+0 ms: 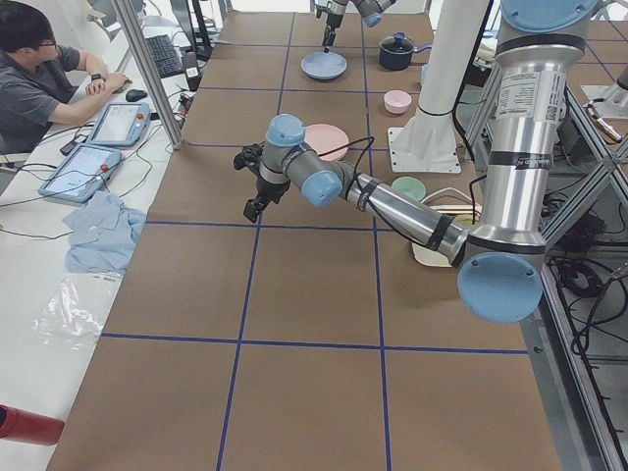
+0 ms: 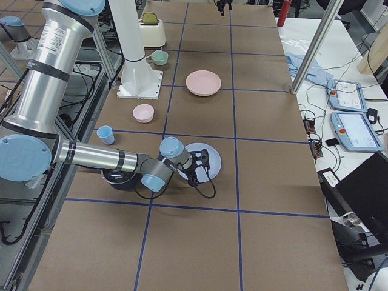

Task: Stack three plates with pink and blue
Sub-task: 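Grasp the light blue plate rim with the right gripper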

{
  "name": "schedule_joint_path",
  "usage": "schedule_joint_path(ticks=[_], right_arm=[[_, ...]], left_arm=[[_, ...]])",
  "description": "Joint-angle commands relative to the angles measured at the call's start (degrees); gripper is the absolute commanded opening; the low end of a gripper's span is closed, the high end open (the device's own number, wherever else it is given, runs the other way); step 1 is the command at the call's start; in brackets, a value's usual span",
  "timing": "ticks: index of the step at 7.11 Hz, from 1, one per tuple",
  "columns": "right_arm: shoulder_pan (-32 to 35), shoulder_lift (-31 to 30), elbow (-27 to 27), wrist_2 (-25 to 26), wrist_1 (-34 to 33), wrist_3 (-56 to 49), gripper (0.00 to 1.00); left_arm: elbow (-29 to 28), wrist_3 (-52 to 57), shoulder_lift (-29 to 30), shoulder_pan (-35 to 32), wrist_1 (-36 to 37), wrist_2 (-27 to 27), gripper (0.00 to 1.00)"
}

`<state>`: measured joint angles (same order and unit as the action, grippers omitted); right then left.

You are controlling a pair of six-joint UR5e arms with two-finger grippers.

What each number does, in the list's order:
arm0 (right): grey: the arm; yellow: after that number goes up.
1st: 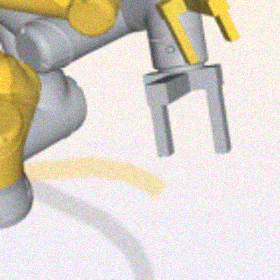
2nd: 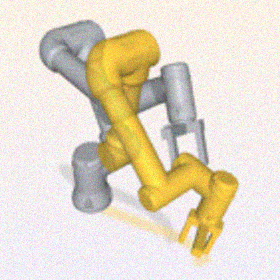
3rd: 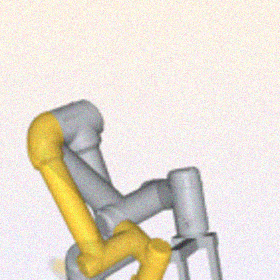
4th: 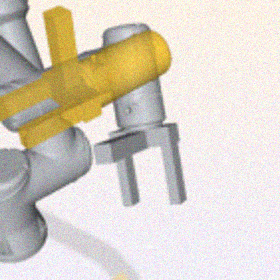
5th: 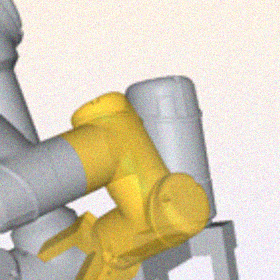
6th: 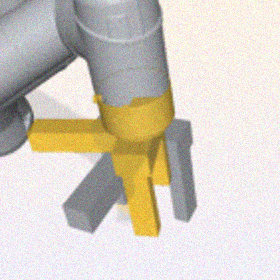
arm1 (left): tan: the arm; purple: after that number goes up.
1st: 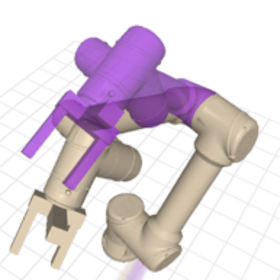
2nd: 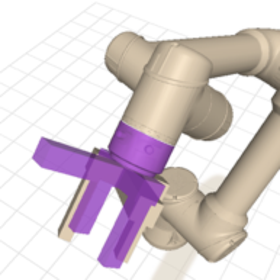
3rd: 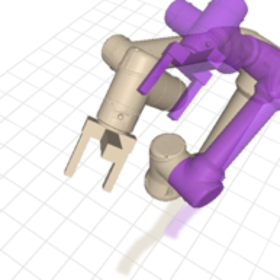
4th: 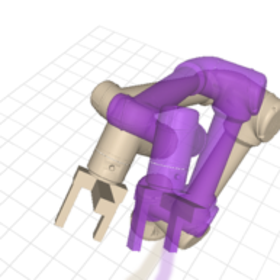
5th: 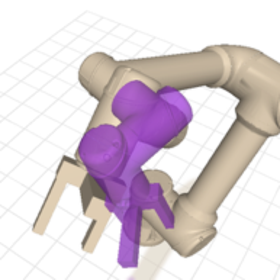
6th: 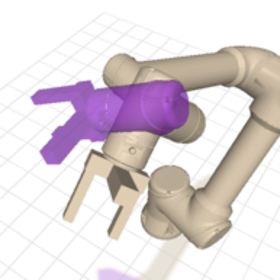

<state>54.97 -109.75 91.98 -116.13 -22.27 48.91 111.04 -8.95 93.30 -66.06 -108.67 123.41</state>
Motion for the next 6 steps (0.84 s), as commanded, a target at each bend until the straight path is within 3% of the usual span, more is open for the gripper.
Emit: schedule_joint_path(ticks=[1, 2, 3, 4, 5, 6], right_arm=[[-1.52, -0.03, -1.80, 0.20, 0.82, 0.22, 0.53], [-2.67, -0.03, -2.33, 2.03, 0.82, 0.22, 0.51], [-2.94, -0.12, -2.50, 2.13, 0.73, 0.22, 0.40], [-2.94, -0.03, -2.51, 2.22, 0.73, 0.22, 0.08], [-2.94, 0.23, -2.42, 2.13, 0.73, 0.22, 0.00], [-2.85, 0.76, -1.46, 1.52, 0.65, 0.22, 0.00]], left_arm=[[0.23, 0.16, -1.35, -0.21, -0.31, 0.17, 1.00], [0.32, 0.08, -1.36, -0.21, -0.31, 0.17, 1.00], [0.32, -0.01, -1.36, -0.21, -0.31, 0.17, 1.00], [0.32, -0.19, -1.36, -0.13, -0.31, 0.17, 1.00], [0.32, -0.28, -1.36, -0.13, -0.31, 0.17, 1.00], [0.32, -0.28, -1.36, -0.13, -0.31, 0.17, 1.00]])
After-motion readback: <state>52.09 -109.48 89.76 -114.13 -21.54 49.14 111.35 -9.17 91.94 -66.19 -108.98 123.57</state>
